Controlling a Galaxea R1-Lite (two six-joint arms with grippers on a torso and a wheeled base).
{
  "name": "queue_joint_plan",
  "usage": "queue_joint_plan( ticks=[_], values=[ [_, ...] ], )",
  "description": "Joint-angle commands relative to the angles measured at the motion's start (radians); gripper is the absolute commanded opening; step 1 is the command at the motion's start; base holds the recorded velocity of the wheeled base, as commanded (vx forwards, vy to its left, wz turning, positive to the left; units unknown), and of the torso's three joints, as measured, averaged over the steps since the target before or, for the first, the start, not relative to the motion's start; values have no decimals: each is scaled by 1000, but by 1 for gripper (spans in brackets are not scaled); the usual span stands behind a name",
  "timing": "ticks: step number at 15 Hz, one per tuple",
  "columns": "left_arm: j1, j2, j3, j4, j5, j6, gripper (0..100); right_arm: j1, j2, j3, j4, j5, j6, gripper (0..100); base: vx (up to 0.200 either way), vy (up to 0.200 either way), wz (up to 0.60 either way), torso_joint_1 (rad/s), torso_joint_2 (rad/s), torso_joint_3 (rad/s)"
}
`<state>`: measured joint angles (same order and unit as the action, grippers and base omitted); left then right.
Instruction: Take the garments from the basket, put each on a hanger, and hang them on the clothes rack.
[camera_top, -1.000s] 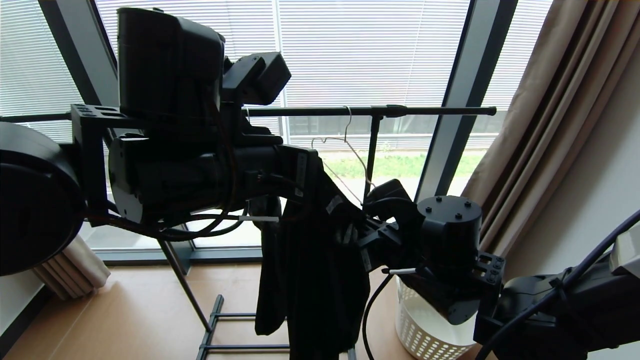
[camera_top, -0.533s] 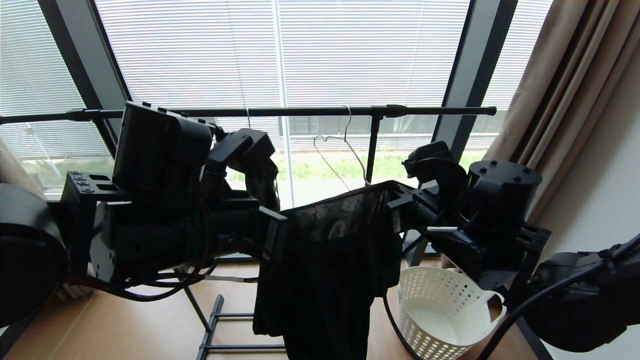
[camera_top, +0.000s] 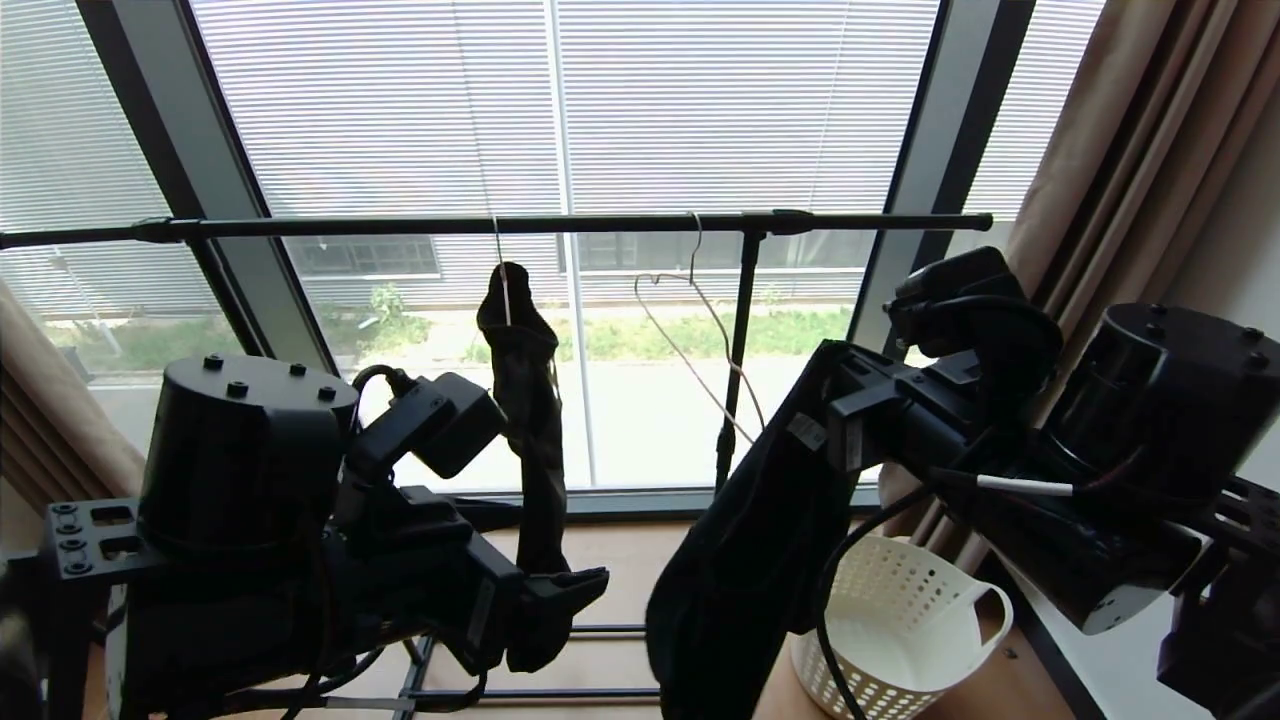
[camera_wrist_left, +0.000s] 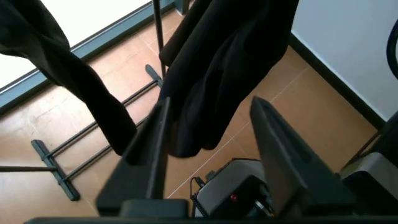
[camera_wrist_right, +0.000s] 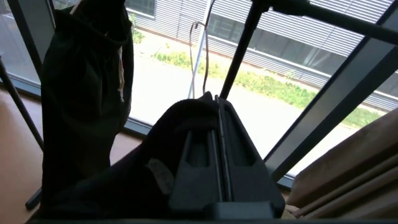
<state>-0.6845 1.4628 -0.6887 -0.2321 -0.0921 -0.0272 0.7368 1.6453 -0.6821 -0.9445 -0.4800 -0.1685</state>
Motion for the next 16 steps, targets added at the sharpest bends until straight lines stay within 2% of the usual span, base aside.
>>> queue_joint_plan(
  ticks=[1,3,5,8,16],
  values=[
    [-6,-81,80,-9,-3,6,100,-59,-125,47,10,-17,-6,0,0,0,0,0,0,0],
    [-4,-82,98,-36,0,-5,100,-114,-205,134,78,-19,-6,0,0,0,0,0,0,0],
    [-9,-50,104,-105,3,-13,100,-131,-257,233,112,-15,-9,0,0,0,0,0,0,0],
    [-12,-24,103,-134,20,-13,100,-168,-216,237,104,-14,-54,0,0,0,0,0,0,0],
    [-3,64,38,-136,18,-10,100,-168,-208,234,105,-6,-54,0,200,0,0,1,0,4]
  ],
)
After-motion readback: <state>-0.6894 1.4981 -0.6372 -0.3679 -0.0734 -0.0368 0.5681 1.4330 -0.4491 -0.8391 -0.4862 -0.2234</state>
